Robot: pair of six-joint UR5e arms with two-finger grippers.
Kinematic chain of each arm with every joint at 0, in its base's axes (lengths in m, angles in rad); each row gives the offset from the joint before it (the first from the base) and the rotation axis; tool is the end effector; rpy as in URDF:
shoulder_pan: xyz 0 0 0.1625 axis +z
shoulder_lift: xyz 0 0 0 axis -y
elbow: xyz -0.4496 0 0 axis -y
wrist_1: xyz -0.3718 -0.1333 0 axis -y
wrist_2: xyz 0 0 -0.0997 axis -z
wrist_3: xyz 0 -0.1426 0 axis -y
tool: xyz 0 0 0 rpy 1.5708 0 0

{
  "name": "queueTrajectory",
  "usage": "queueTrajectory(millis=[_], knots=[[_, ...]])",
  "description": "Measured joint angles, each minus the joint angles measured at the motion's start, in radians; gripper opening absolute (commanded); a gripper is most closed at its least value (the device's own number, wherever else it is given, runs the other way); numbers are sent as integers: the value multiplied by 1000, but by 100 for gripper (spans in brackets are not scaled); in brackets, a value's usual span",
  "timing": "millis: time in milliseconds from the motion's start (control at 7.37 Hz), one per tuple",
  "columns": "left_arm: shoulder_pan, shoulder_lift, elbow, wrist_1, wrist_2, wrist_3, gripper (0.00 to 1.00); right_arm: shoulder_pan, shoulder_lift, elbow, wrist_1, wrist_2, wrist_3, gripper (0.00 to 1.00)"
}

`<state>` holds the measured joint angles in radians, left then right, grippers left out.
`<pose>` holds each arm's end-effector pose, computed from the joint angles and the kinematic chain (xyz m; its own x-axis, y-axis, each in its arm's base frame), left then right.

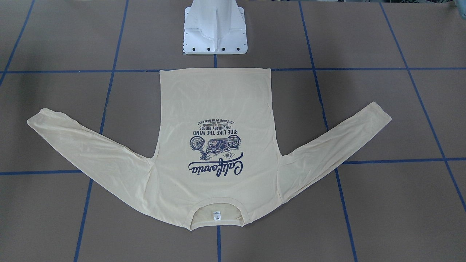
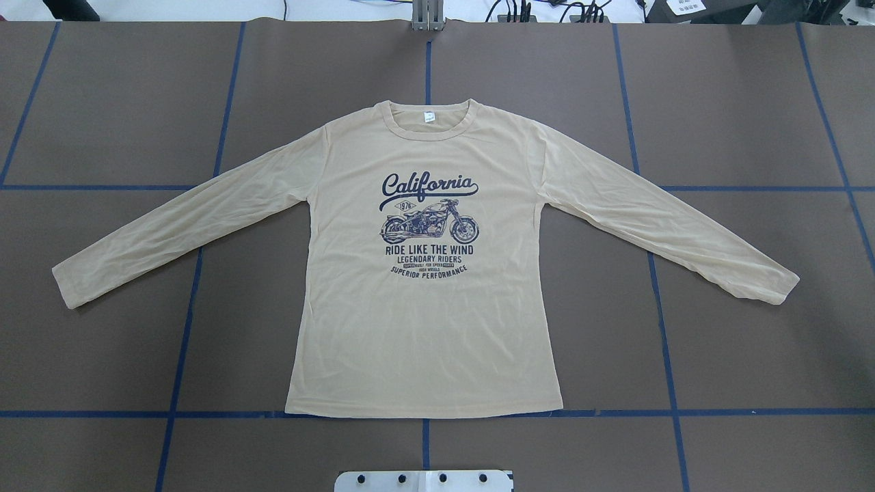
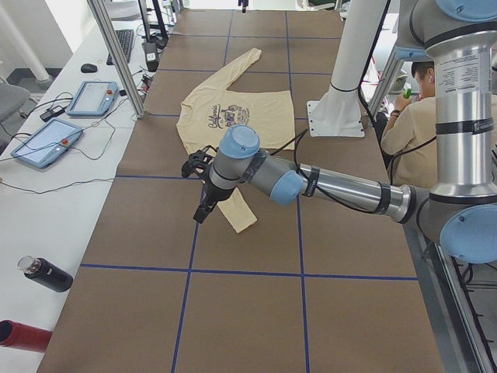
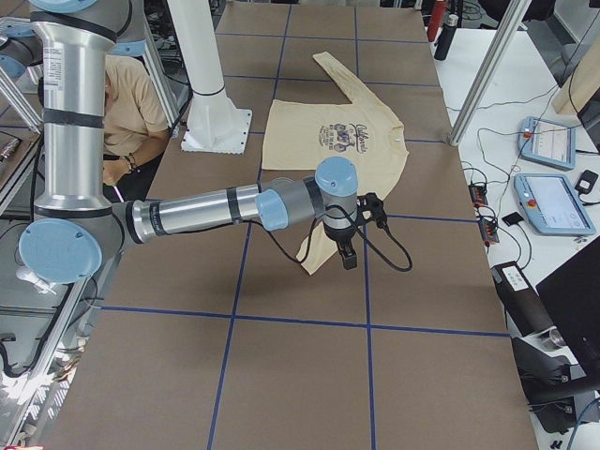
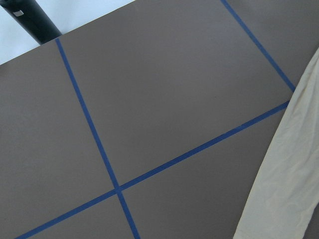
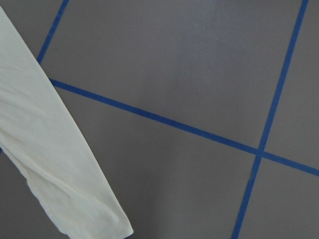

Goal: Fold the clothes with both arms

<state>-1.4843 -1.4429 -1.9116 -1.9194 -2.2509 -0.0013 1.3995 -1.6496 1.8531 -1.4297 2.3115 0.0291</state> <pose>-0.0046 -0.4516 0.5706 0.7458 0.3997 -0.5330 -0.0722 0.8438 0.5318 -0.0416 -0.4577 0.6009 0.6927 -0.3233 0.6447 0.1403 0.9372 0.3192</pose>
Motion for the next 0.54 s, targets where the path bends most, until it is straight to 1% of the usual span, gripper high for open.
queueTrajectory(millis=[271,543], knots=[[-4,-6,-1,36,5,-2,100,-12,-2,-1,-1,2,4,100],[-5,2,-8,31,-1,1,100,-16,-8,-2,6,13,5,100]])
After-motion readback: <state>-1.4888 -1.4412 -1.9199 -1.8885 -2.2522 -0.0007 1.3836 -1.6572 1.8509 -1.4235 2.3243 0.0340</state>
